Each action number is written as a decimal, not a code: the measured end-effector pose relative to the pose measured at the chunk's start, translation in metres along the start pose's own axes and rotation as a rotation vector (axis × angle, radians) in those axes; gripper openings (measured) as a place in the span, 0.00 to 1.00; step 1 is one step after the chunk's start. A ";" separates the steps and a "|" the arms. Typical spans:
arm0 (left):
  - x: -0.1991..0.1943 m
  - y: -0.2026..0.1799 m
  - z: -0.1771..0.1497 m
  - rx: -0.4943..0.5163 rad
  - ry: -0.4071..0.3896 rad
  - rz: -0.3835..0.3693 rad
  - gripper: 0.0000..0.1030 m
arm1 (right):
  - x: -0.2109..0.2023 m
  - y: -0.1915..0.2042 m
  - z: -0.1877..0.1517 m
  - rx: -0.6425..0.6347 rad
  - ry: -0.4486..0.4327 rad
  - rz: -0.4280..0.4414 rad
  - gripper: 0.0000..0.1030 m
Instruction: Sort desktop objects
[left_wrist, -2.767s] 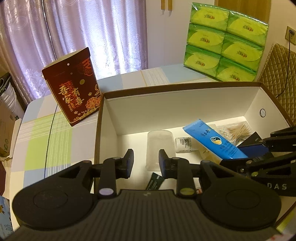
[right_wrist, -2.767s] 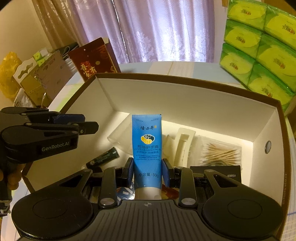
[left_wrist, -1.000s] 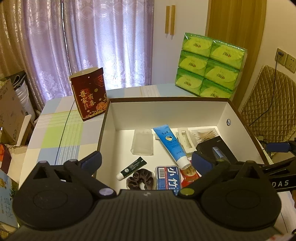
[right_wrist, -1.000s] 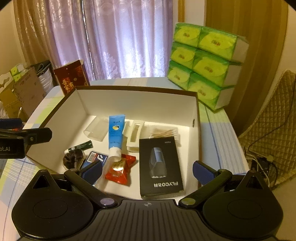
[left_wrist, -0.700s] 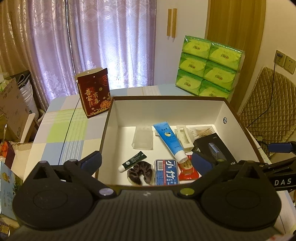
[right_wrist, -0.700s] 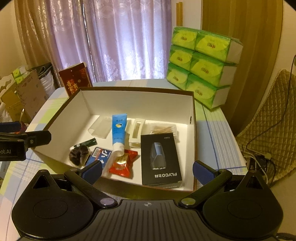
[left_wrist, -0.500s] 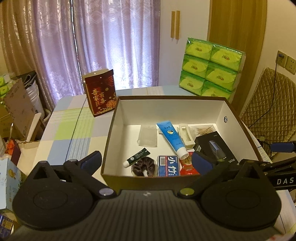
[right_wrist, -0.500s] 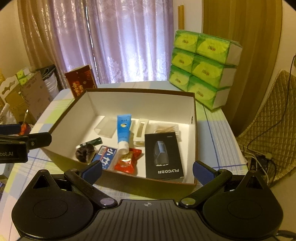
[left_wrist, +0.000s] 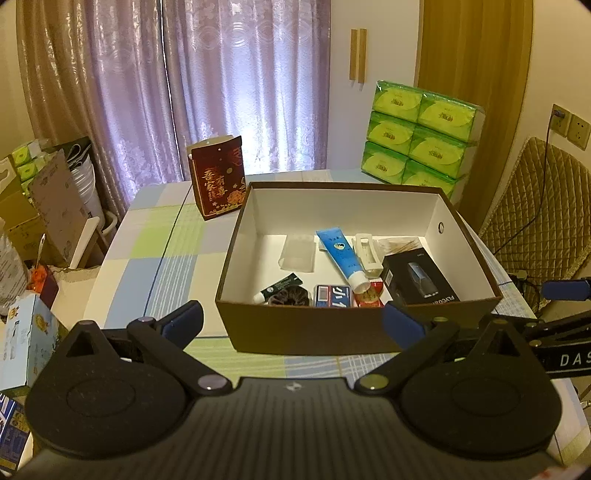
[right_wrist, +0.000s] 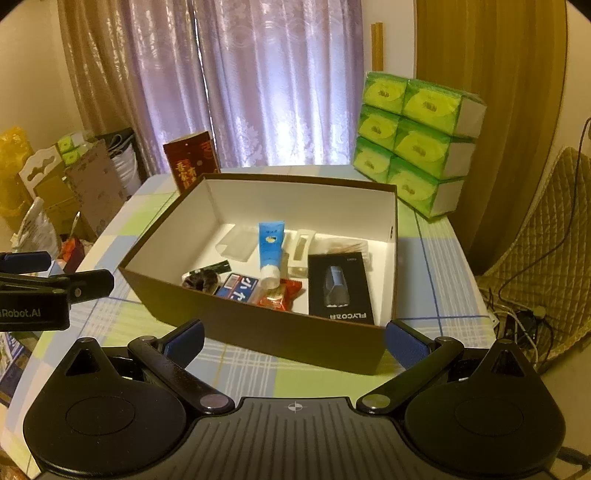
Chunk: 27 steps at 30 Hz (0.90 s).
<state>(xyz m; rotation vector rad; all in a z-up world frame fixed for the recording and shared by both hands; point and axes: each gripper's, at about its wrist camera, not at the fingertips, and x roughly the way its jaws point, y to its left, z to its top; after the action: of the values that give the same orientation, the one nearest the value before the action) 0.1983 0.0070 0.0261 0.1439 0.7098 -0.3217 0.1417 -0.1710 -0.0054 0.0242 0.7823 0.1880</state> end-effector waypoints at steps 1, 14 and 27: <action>-0.004 0.000 -0.002 0.000 -0.001 0.002 0.99 | -0.003 0.000 -0.001 -0.002 -0.002 0.002 0.98; -0.040 -0.015 -0.026 -0.001 0.002 0.027 0.99 | -0.033 0.001 -0.024 -0.030 -0.007 0.018 0.98; -0.071 -0.028 -0.042 0.000 -0.006 0.037 0.99 | -0.058 0.002 -0.037 -0.070 -0.033 0.023 0.98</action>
<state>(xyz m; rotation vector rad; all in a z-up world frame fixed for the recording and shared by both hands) 0.1120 0.0075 0.0411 0.1558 0.7004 -0.2863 0.0750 -0.1810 0.0087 -0.0299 0.7420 0.2364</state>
